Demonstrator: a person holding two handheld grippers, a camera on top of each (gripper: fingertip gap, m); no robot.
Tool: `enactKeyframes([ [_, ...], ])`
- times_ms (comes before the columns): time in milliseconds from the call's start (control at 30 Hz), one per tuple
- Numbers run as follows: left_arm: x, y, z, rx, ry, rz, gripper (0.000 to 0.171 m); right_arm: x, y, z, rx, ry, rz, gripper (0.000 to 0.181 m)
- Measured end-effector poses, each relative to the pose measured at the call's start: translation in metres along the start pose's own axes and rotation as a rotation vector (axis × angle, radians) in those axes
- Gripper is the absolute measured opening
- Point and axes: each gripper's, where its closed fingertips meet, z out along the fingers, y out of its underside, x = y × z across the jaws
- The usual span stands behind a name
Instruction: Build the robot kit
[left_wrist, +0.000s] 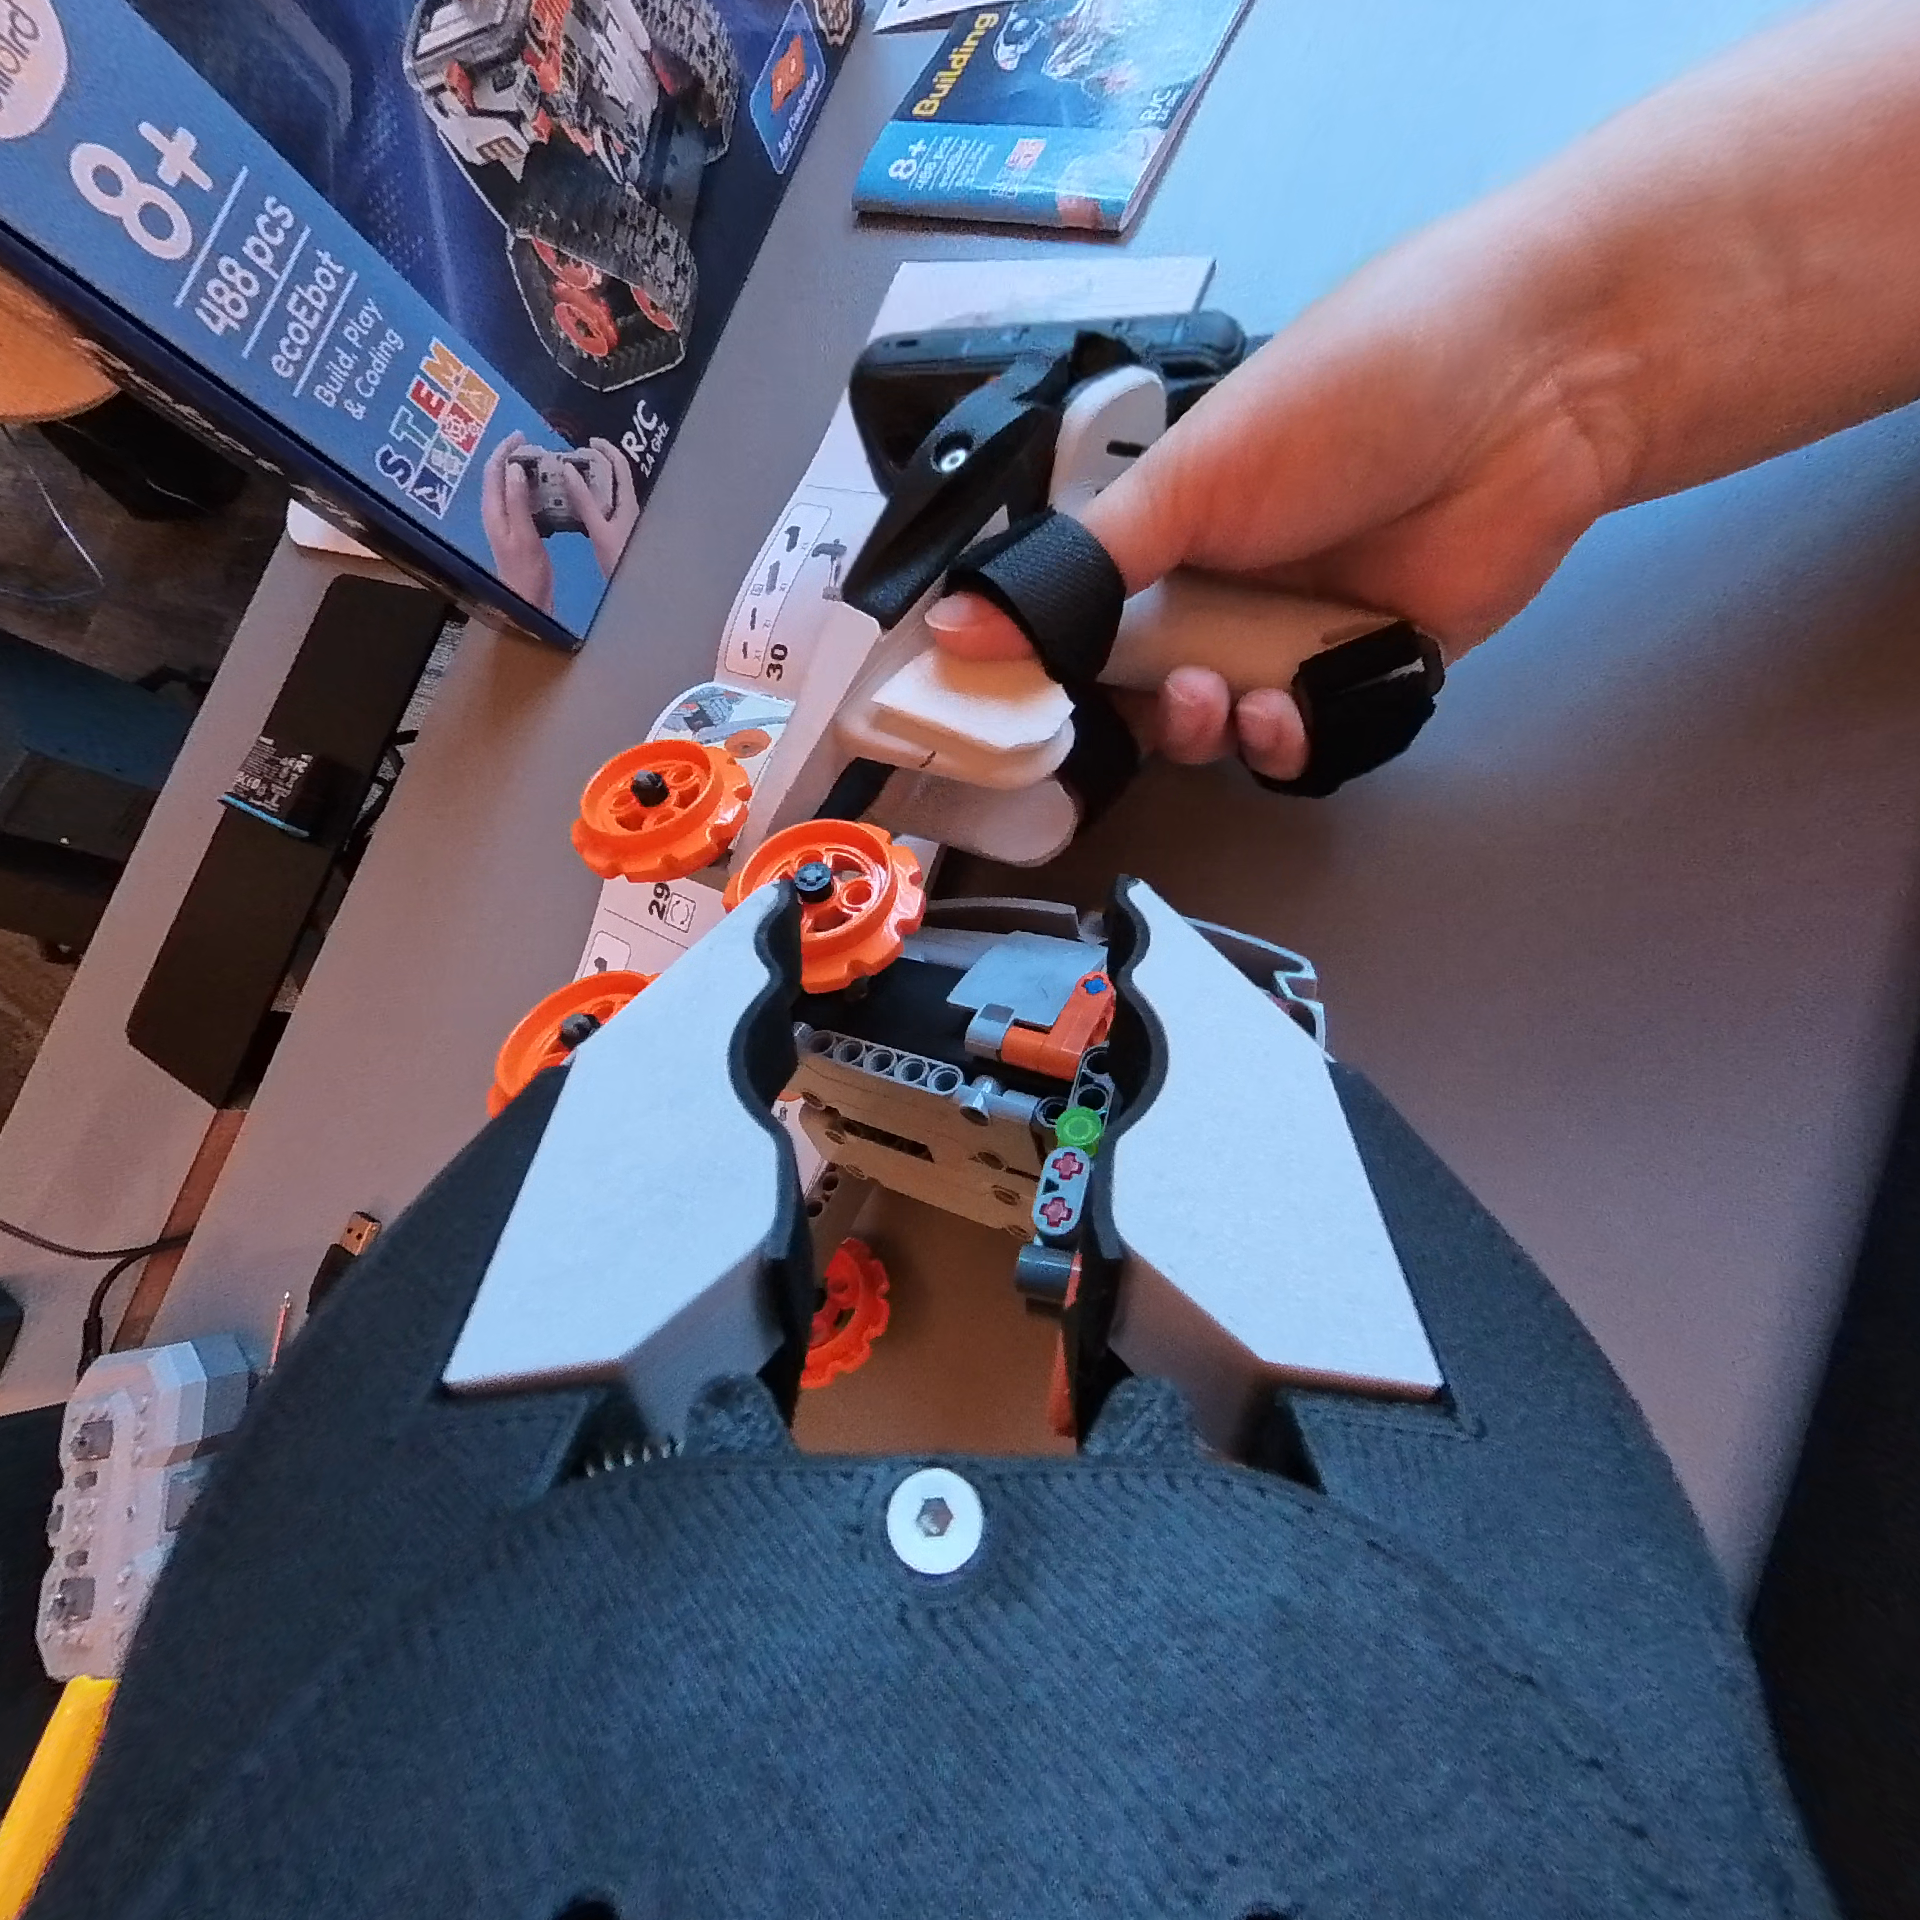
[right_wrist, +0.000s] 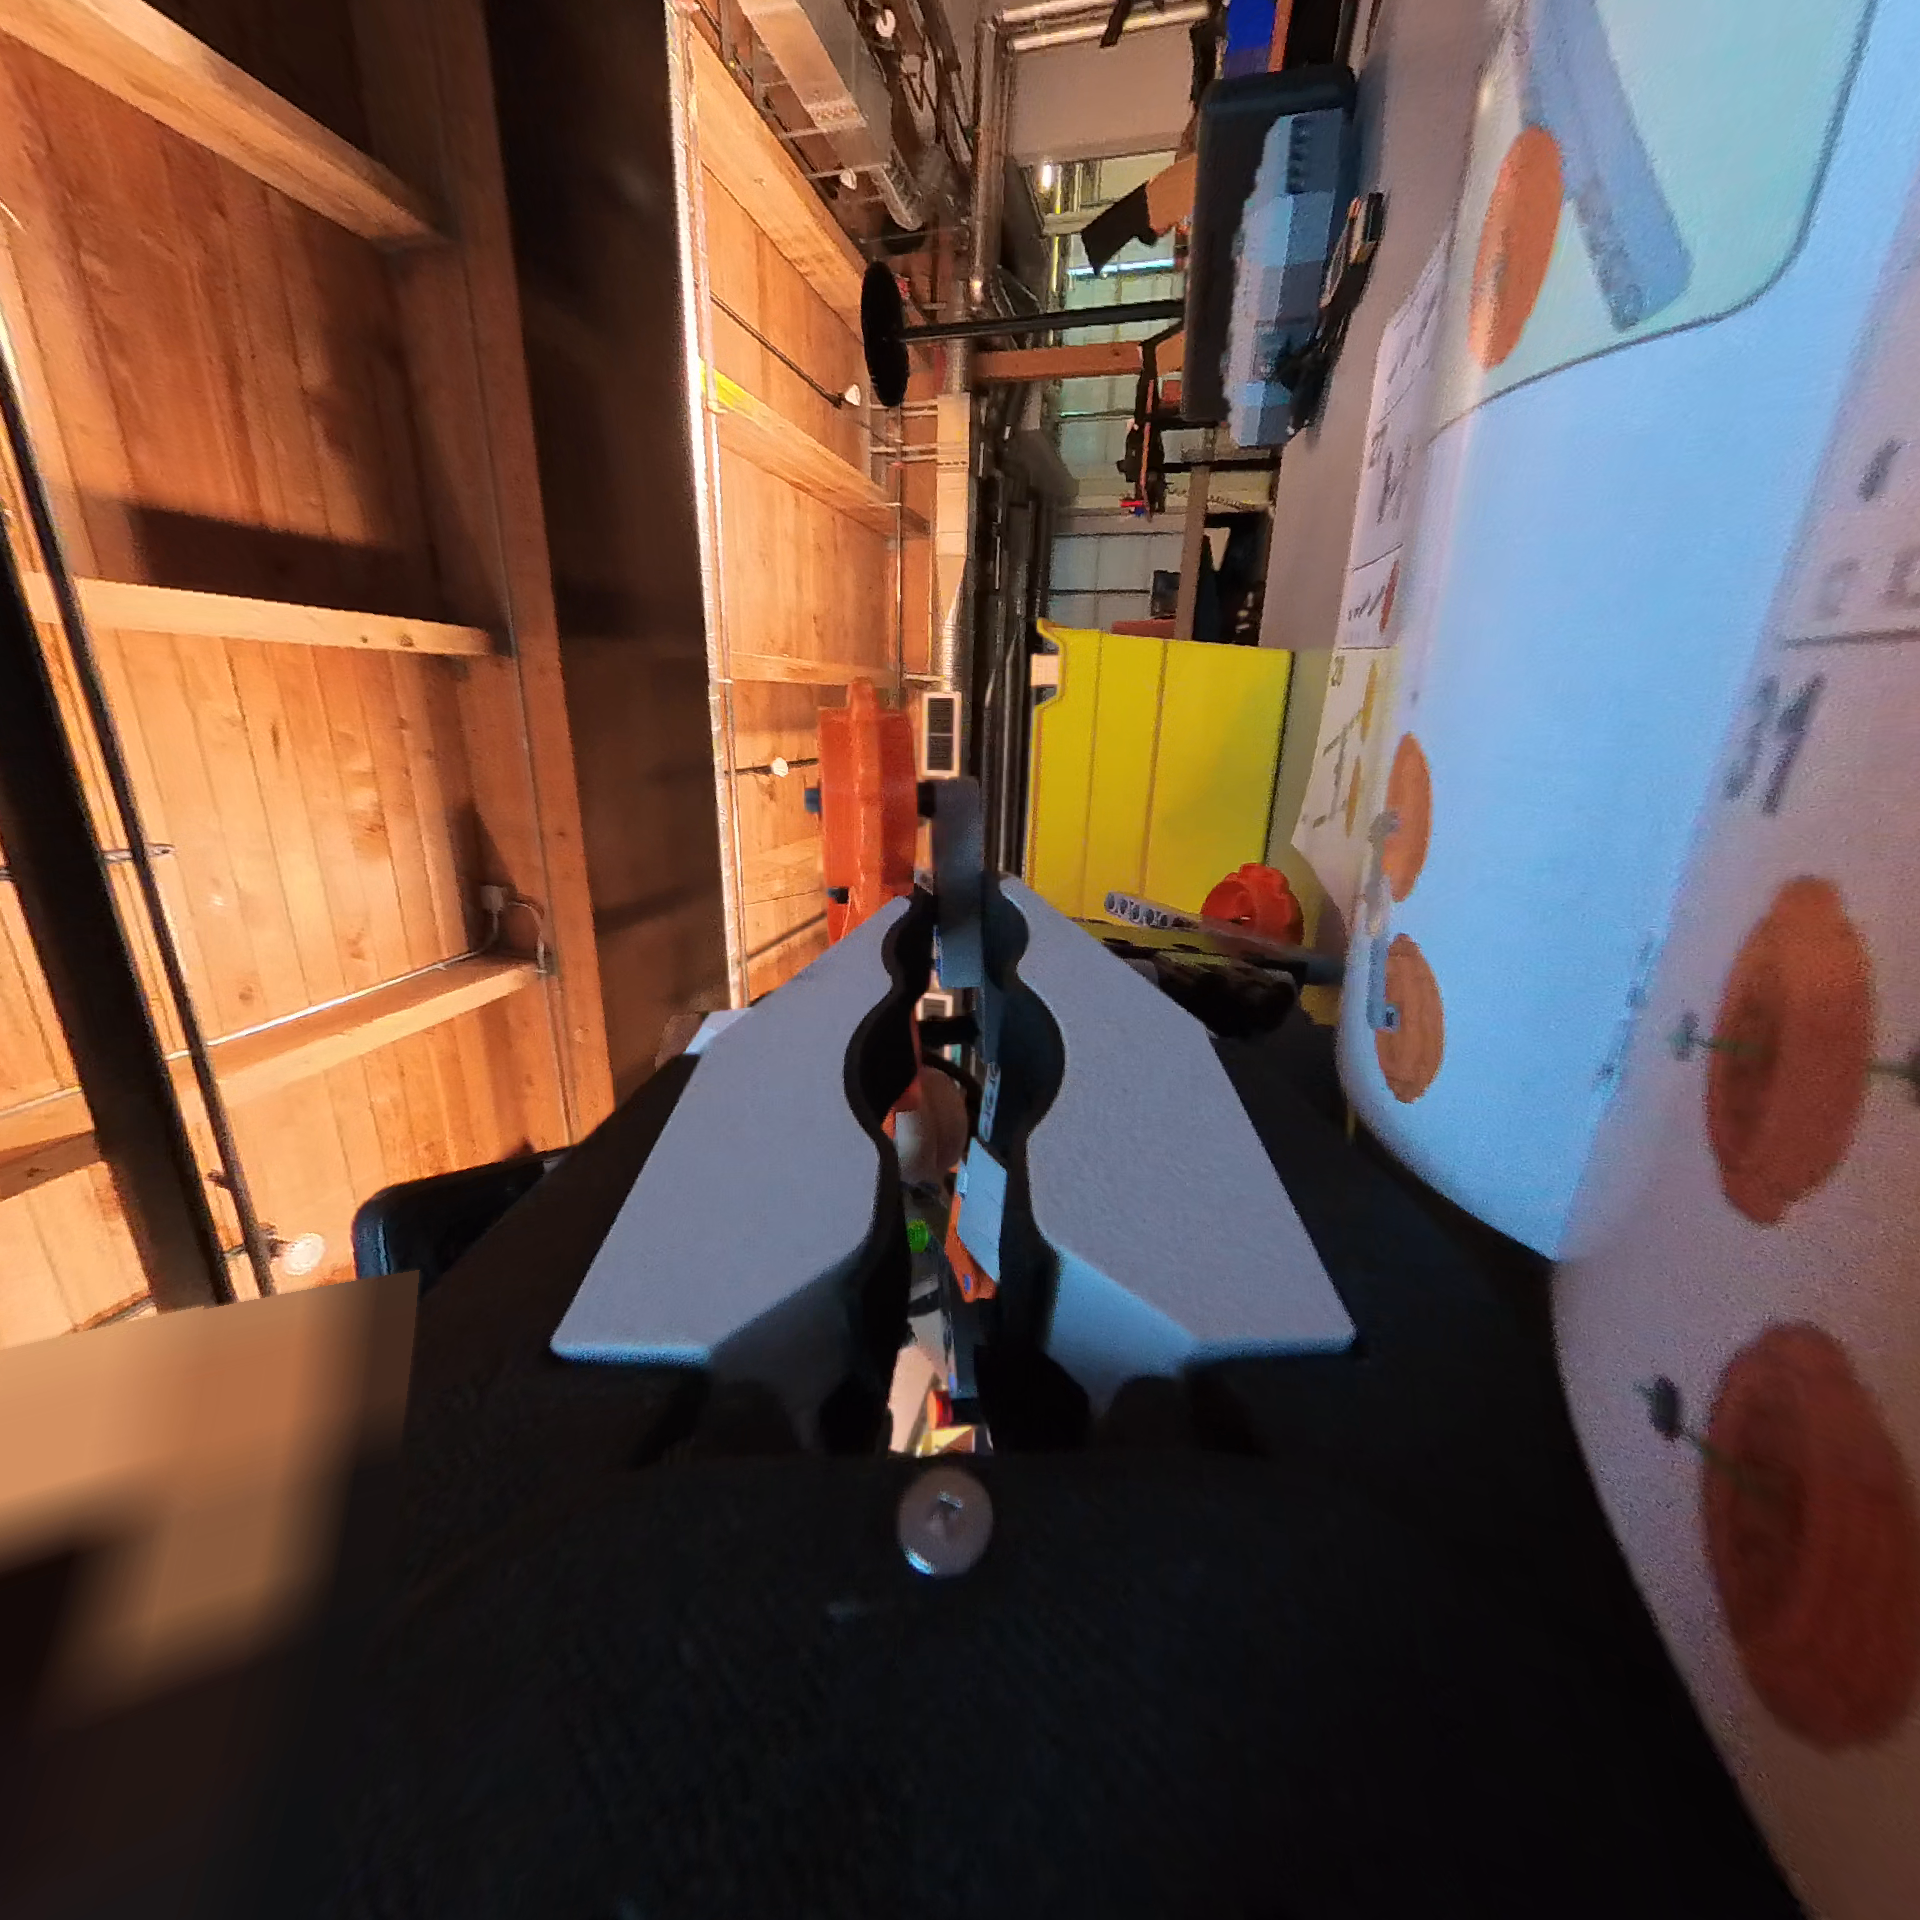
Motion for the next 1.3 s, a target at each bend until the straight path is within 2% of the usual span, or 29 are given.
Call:
enactKeyframes([
  [467,-0.005,-0.005,-0.002,0.053,-0.043,-0.054,0.063,0.001,-0.001,0.0,0.001,0.011,-0.037,0.008],
  [567,-0.007,-0.014,-0.011,0.107,-0.055,-0.094,0.063,0.001,-0.001,0.0,0.001,0.011,-0.038,0.008],
  [667,-0.012,-0.02,-0.03,0.142,-0.128,-0.146,0.067,0.001,-0.001,0.001,0.0,0.009,-0.04,0.008],
  [800,-0.004,-0.004,-0.049,0.117,-0.223,-0.267,0.079,0.001,-0.001,0.001,0.0,0.007,-0.044,0.008],
  [967,0.004,0.02,-0.068,0.117,-0.359,-0.481,0.078,0.001,-0.001,0.001,0.004,0.007,-0.054,0.009],
  [1067,0.012,0.022,-0.07,0.129,-0.386,-0.573,0.08,0.001,-0.001,0.001,0.009,0.007,-0.065,0.009],
  [1133,0.022,0.014,-0.064,0.143,-0.385,-0.57,0.082,0.001,-0.001,0.002,0.011,0.009,-0.074,0.009],
  [1300,0.014,0.005,-0.05,0.065,-0.524,-0.427,0.095,0.001,-0.001,0.001,0.018,0.013,-0.095,0.009],
])
